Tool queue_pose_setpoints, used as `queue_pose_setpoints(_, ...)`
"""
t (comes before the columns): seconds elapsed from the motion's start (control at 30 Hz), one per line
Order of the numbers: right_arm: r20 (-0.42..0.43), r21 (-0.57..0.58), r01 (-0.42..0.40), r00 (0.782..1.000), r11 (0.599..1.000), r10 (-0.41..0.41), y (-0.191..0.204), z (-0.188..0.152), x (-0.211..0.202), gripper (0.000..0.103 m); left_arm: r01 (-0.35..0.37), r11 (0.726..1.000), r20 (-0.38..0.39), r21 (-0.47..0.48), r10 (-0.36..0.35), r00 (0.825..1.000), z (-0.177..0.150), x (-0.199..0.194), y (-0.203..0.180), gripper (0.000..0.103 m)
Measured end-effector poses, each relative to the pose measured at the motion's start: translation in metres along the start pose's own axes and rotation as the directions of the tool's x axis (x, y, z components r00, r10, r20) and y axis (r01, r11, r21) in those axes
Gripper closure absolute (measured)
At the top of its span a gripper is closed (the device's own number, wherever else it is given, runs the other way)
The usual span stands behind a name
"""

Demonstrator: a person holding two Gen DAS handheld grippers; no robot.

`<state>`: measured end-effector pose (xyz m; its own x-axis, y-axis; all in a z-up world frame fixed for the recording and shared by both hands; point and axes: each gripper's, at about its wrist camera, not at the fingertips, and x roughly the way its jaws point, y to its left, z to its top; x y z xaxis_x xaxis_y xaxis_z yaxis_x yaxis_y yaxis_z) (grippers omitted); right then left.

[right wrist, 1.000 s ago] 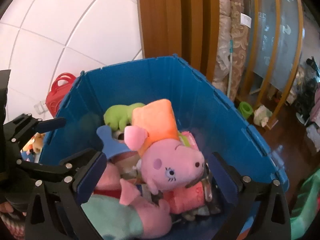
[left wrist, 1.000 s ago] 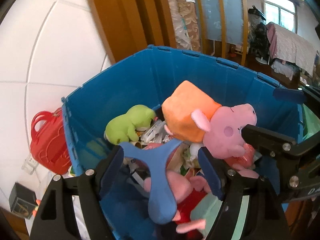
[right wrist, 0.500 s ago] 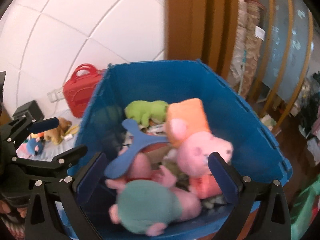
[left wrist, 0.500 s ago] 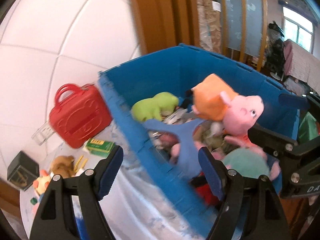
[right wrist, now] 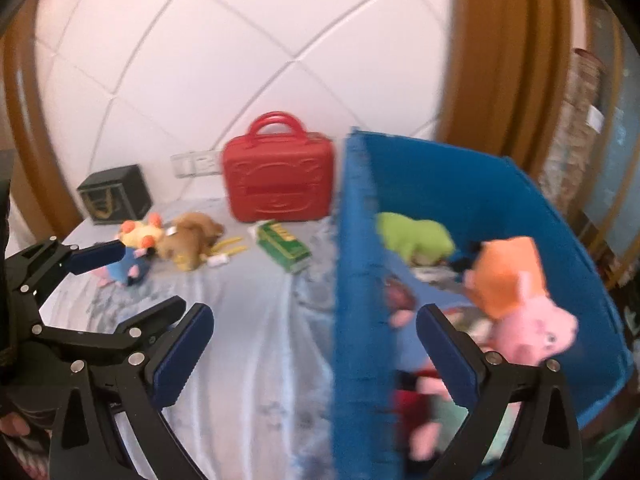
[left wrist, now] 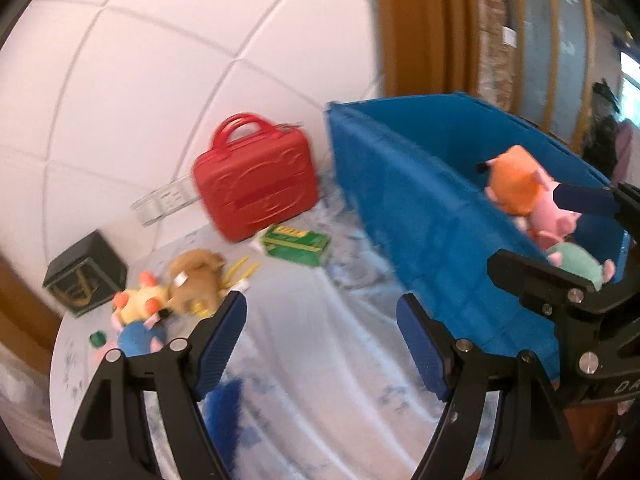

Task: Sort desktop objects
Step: 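Move both tools back toward the plush pile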

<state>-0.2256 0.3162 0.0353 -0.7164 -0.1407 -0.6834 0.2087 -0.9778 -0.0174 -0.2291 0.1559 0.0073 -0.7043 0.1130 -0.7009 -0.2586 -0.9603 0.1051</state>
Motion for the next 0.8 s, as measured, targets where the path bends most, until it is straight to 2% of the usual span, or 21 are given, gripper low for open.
queue_pose_setpoints(0.17,-0.028,-0.047,-0.067,0.997,0.997,0.066,0.051,-0.002,0.023,0.0,-0.058,0.996,-0.034,-0.073,0.056,0.998,-0.034,0.001,0.053,0.026)
queue_pose_setpoints(0.37,-0.072,-0.071,-0.14,0.988,0.988,0.135,0.098,-0.012,0.054,0.0,-0.104,0.981,-0.094,-0.166,0.089,0.992,-0.081,0.01,0.109,0.026)
queue_pose_setpoints(0.57,-0.131,-0.088,-0.198,0.974,0.976,0.186,0.136,-0.016,0.085,0.0,-0.175,0.954,-0.165,-0.245,0.137,0.977,-0.121,0.021,0.164,0.026)
queue_pose_setpoints(0.8,-0.185,-0.134,-0.248,0.957,0.959,0.222,0.192,-0.014,0.121,0.0,-0.239,0.918,-0.207,-0.317,0.18,0.962,-0.15,0.025,0.227,0.026)
